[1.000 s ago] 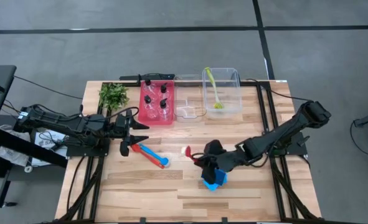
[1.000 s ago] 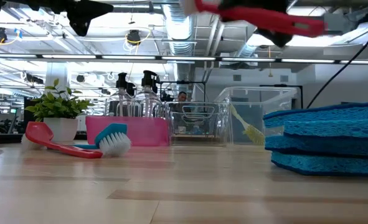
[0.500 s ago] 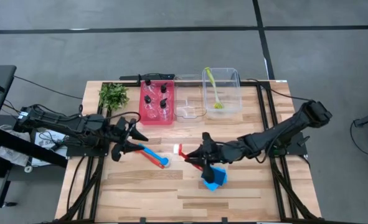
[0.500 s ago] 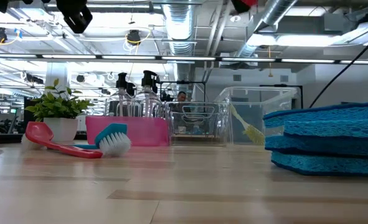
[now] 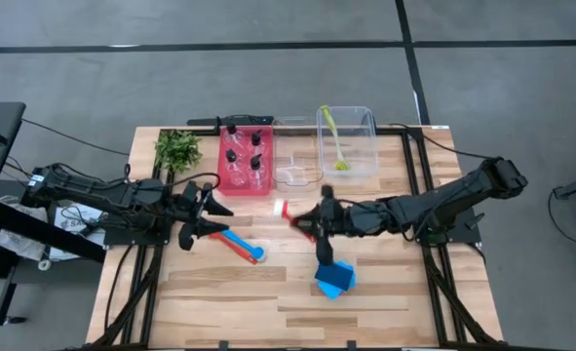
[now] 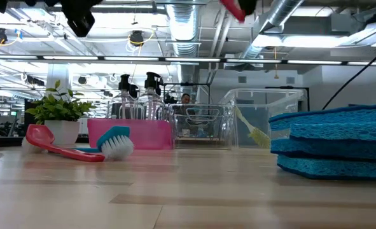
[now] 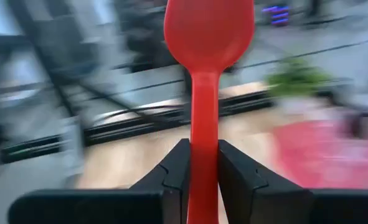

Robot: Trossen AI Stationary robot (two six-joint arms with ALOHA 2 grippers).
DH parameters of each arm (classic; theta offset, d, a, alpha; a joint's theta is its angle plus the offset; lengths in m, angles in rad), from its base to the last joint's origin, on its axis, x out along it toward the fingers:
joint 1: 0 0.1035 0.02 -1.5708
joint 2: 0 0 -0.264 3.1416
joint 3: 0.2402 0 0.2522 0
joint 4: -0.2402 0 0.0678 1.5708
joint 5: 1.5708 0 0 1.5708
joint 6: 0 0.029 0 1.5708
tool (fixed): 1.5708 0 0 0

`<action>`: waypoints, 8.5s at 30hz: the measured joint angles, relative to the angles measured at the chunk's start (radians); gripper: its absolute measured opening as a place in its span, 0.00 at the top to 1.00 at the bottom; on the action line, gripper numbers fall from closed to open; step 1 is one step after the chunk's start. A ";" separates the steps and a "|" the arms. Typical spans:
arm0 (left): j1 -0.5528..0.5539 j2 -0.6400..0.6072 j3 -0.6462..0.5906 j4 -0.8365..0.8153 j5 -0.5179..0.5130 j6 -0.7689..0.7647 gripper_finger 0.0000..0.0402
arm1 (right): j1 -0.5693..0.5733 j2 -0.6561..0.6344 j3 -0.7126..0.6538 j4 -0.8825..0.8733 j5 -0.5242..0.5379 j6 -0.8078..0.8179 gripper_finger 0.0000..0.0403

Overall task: Pick & Place Kitchen Sink Supplies
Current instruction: Put the right red scrubbing brush into the white bin, then put the blue scrubbing brush into the white bin

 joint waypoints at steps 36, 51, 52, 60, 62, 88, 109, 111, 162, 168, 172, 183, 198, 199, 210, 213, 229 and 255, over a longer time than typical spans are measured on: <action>0.000 0.131 0.000 0.000 -0.243 -0.052 0.49 | -0.734 0.049 0.000 -0.542 0.235 0.014 0.85; -0.001 0.131 0.000 0.000 -0.242 -0.086 0.49 | -0.723 0.051 0.000 -0.626 0.228 0.040 0.63; -0.002 0.131 0.000 0.000 -0.241 -0.086 0.49 | -0.716 0.050 0.000 -0.623 0.229 0.040 0.61; -0.003 0.131 0.000 0.000 -0.235 -0.093 0.49 | -0.636 -0.034 0.000 -0.585 0.267 0.027 0.55; -0.003 0.131 0.000 0.000 -0.235 -0.093 0.49 | -0.610 -0.069 0.000 -0.565 0.264 -0.007 0.54; -0.003 0.131 0.000 -0.050 0.017 -0.006 0.49 | -0.207 -0.221 0.000 -0.516 -0.435 -0.117 0.68; -0.069 0.263 0.000 -0.414 -0.121 0.307 0.49 | -0.076 -0.219 0.000 -0.548 -0.442 -0.034 0.69; -0.069 0.319 0.000 -0.375 -0.121 0.309 0.49 | -0.074 -0.219 0.000 -0.548 -0.442 -0.023 0.69; -0.067 0.791 -0.002 -0.112 -0.106 0.390 0.78 | -0.075 -0.219 0.000 -0.548 -0.442 0.015 0.69; -0.068 0.784 -0.001 -0.096 -0.101 0.354 0.90 | -0.075 -0.219 0.000 -0.548 -0.442 0.015 0.69; -0.068 0.755 -0.002 -0.098 -0.101 0.340 0.96 | -0.075 -0.219 0.000 -0.548 -0.442 0.015 0.69; -0.068 0.691 -0.002 -0.089 -0.102 0.336 0.98 | -0.075 -0.219 0.000 -0.548 -0.442 0.034 0.69; -0.060 0.704 0.000 -0.064 -0.103 0.368 0.60 | -0.035 -0.219 0.000 -0.548 -0.442 0.059 0.69; -0.059 0.710 0.000 -0.055 -0.102 0.369 0.58 | -0.032 -0.219 0.000 -0.548 -0.442 0.059 0.69; -0.007 0.848 0.002 -0.024 -0.047 0.371 0.57 | -0.029 -0.219 0.000 -0.548 -0.442 0.059 0.69; 0.001 0.875 0.004 -0.014 -0.035 0.372 0.61 | -0.029 -0.219 0.000 -0.548 -0.442 0.064 0.69; 0.001 0.733 -0.001 -0.029 -0.036 0.364 0.88 | -0.029 -0.219 0.000 -0.548 -0.441 0.075 0.69; 0.000 0.225 0.001 0.478 -0.247 0.284 0.84 | -0.030 -0.219 0.000 -0.351 -0.412 0.085 0.69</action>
